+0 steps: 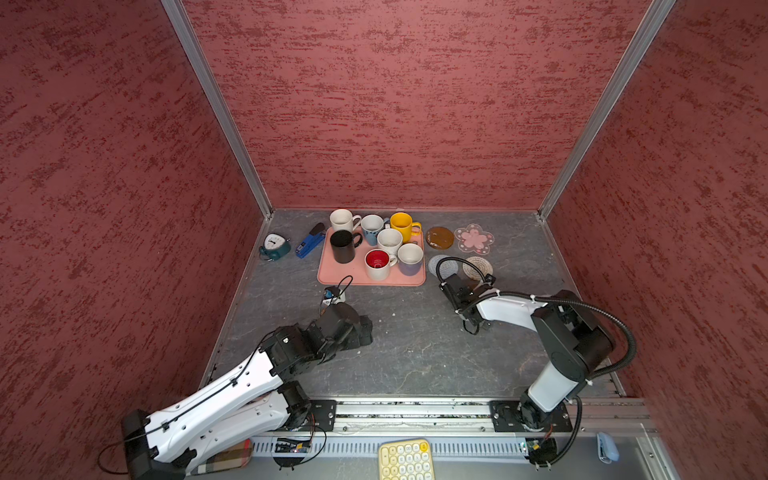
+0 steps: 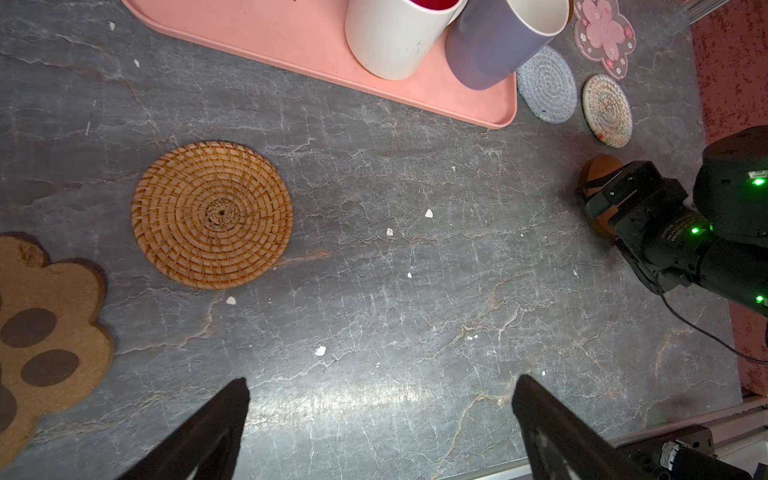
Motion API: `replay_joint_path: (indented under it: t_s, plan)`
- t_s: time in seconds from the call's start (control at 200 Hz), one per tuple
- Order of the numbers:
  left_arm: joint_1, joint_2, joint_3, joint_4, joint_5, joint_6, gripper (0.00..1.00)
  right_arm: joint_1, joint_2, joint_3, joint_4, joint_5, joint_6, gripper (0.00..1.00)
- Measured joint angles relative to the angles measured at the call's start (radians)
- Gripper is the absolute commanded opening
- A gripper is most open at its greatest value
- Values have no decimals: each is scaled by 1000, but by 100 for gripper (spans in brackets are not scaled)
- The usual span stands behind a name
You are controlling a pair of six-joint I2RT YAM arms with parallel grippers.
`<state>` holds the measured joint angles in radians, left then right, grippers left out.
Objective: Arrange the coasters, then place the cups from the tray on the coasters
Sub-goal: 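Slide the wooden round coaster with the right gripper toward the rainbow zigzag coaster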
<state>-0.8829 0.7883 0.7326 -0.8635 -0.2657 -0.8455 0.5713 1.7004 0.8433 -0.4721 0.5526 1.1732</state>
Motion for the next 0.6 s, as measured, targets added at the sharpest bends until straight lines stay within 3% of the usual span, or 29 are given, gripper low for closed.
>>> replay_joint_path:
  t_s: [0.601]
  plan:
    - [28, 12, 0, 5, 32, 22, 99, -44, -8, -1, 12, -13, -69, 98]
